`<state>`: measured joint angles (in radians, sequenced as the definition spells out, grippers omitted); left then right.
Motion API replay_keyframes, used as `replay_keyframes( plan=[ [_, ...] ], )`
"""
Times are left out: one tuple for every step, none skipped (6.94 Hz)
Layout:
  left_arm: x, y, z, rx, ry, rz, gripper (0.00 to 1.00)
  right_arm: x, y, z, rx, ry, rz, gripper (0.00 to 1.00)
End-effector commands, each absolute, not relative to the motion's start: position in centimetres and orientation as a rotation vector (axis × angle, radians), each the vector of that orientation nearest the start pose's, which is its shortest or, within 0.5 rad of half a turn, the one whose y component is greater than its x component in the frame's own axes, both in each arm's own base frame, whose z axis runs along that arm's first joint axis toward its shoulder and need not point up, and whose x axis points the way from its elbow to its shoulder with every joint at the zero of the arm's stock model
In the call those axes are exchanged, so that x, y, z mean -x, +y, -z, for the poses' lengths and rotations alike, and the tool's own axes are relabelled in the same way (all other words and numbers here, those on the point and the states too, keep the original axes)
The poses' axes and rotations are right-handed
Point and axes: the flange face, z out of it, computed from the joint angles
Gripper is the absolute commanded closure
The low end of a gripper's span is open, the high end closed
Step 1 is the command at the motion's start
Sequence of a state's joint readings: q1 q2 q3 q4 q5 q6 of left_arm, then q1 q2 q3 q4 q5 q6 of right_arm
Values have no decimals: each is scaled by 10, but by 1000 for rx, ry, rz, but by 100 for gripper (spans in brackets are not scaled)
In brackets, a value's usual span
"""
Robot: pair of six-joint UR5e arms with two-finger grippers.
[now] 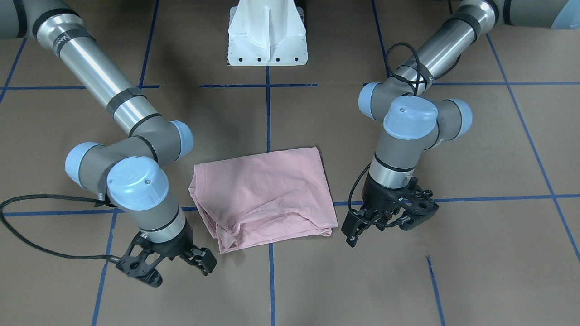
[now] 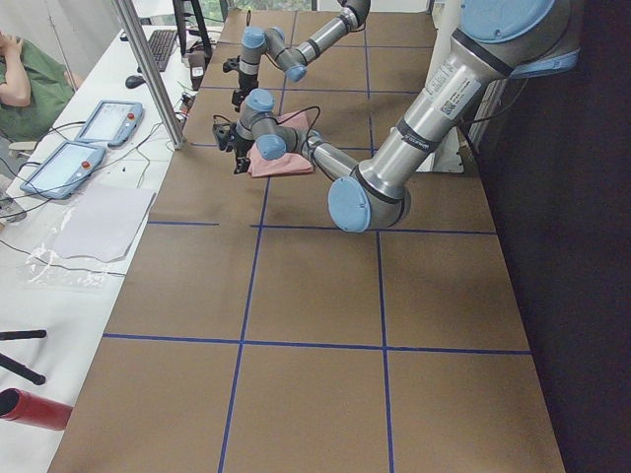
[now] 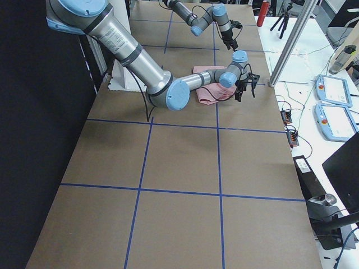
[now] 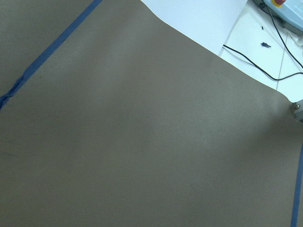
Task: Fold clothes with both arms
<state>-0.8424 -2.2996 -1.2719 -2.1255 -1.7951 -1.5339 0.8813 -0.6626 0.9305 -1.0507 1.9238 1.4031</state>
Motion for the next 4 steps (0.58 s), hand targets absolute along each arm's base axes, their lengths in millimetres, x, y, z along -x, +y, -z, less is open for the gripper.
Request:
replay_keyframes(
  plan=[
    [-369, -673, -297, -208, 1011, 518, 0, 375, -757, -332, -128, -770, -407, 0],
    [-316, -668, -323, -233, 1007, 439, 0, 308, -765, -351, -122, -742, -317, 0],
    [-249, -665, -351, -279, 978, 366, 0, 228, -755, -394, -119, -716, -197, 0],
    [-201, -652, -382, -329, 904, 260, 0, 147, -738, -443, -125, -699, -94, 0]
  ],
)
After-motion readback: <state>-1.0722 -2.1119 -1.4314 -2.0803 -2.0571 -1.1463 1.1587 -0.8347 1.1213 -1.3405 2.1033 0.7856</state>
